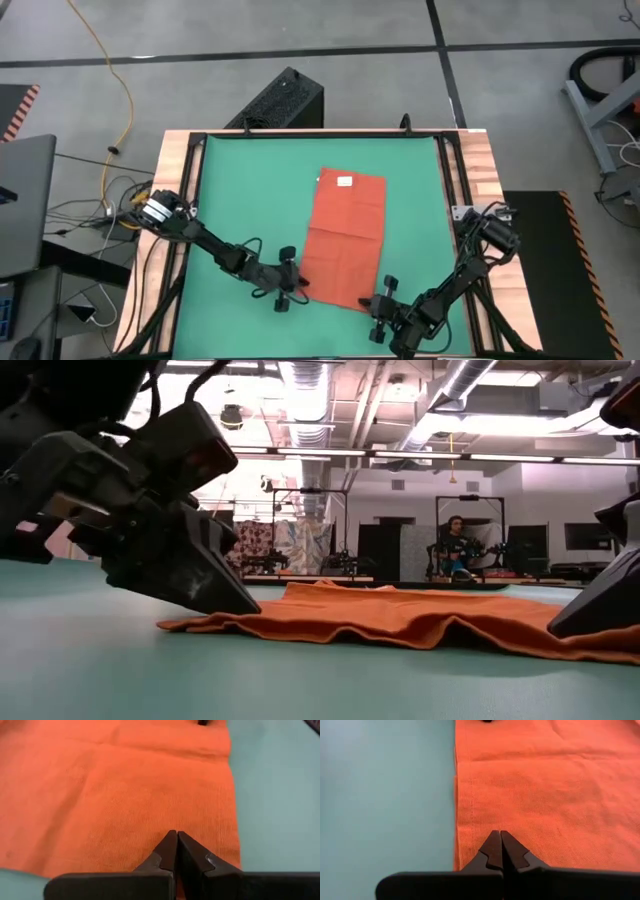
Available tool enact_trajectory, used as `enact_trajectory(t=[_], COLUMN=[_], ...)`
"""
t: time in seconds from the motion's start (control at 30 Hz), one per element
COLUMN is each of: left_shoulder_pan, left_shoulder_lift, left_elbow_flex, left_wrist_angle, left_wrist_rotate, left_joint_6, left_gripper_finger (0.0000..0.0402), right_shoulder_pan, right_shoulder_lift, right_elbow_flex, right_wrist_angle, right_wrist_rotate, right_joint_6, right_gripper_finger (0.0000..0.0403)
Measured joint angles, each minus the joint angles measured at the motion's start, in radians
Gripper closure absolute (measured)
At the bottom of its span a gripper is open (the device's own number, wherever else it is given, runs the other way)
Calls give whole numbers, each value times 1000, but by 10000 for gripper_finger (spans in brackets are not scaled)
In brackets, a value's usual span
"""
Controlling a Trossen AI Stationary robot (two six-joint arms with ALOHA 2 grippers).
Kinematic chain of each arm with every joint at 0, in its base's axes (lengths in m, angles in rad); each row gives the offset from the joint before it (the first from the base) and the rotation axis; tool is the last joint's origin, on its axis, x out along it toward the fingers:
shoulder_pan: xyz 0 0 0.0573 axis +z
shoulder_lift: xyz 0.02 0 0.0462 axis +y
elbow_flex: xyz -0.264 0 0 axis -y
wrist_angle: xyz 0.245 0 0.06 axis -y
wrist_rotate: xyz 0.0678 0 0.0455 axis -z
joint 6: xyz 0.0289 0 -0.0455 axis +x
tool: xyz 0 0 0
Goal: Roll towel into tight, uniform cylinder
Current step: Roll the orange table napkin
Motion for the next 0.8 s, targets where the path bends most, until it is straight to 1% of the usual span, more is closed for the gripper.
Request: enact_trajectory(t=[0.23, 0.4, 0.53, 0.6, 0.67, 0.8], left_shoulder_pan=[-75, -139, -161, -163, -162, -146], left_shoulder_lift=[0, 1, 2, 2, 2, 2], left_elbow_flex=[0, 0, -1, -2, -2, -2], left_wrist_angle=[-31, -43, -43, -41, -29, 12], left_wrist_rotate=[-12, -117, -176, -190, -193, -188], left_joint_6=[-149, -213, -241, -244, -230, -184], left_gripper_finger=[401, 402, 401, 401, 401, 401], right_shoulder_pan=[-13, -58, -58, -37, -10, 36], right_shoulder_lift=[-1, -4, -10, -23, -45, -113], right_elbow_flex=[0, 0, -1, -1, -4, -9], right_wrist_angle=[-49, -53, -52, -53, -55, -57], right_wrist_rotate=[-45, -158, -176, -149, -64, 91], right_joint_6=[28, -19, -35, -35, -50, -150], right_gripper_finger=[398, 398, 398, 398, 397, 383])
